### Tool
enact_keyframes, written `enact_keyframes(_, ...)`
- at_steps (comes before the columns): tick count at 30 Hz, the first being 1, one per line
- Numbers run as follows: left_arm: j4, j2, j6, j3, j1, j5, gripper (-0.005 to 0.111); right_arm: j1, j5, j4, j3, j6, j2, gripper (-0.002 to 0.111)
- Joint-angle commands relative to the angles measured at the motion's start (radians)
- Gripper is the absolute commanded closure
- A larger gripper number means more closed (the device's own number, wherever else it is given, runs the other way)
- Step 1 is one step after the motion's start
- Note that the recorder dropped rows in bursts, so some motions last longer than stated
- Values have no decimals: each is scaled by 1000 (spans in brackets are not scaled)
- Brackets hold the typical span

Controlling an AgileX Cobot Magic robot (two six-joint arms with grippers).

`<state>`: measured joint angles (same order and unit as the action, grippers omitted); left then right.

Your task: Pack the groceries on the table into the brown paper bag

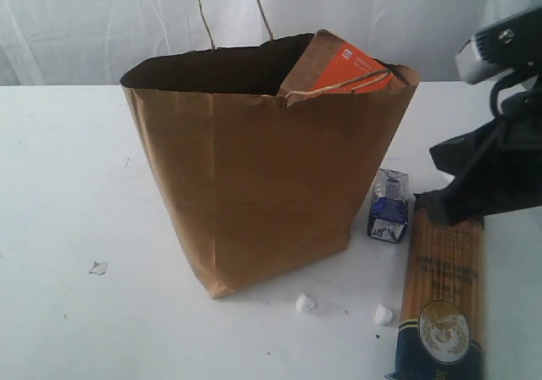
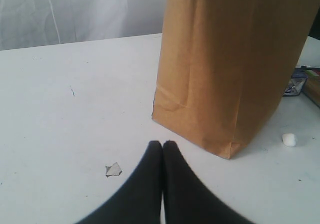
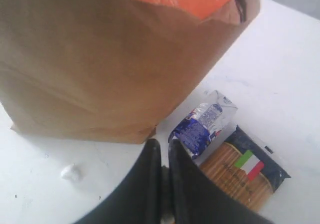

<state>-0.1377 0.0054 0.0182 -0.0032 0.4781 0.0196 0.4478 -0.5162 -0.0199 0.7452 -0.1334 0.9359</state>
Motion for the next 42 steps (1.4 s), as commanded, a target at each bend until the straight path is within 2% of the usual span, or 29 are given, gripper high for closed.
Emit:
enact_keyframes(1, -4, -5, 0, 3, 0, 4, 107, -12, -2, 1, 62, 7, -57, 108)
enact_keyframes(6, -4, -5, 0, 3, 0, 4, 107, -12, 11, -21, 176, 7, -71, 108)
enact_keyframes(12, -4, -5, 0, 3, 0, 4, 107, 7, 171, 20, 269, 7, -46, 108)
enact_keyframes(25, -4, -5, 0, 3, 0, 4, 107, 147, 222, 31, 362, 5, 271, 108)
enact_keyframes(33, -4, -5, 0, 3, 0, 4, 107, 171, 239, 33, 411, 5, 409, 107)
enact_keyframes(36, -4, -5, 0, 3, 0, 4, 107, 171, 262, 35, 411, 5, 424, 94)
enact_keyframes(40, -4, -5, 0, 3, 0, 4, 107, 171, 304, 35, 411, 5, 429, 66)
enact_keyframes(42, -4, -5, 0, 3, 0, 4, 107, 171, 306, 35, 411, 5, 429, 60)
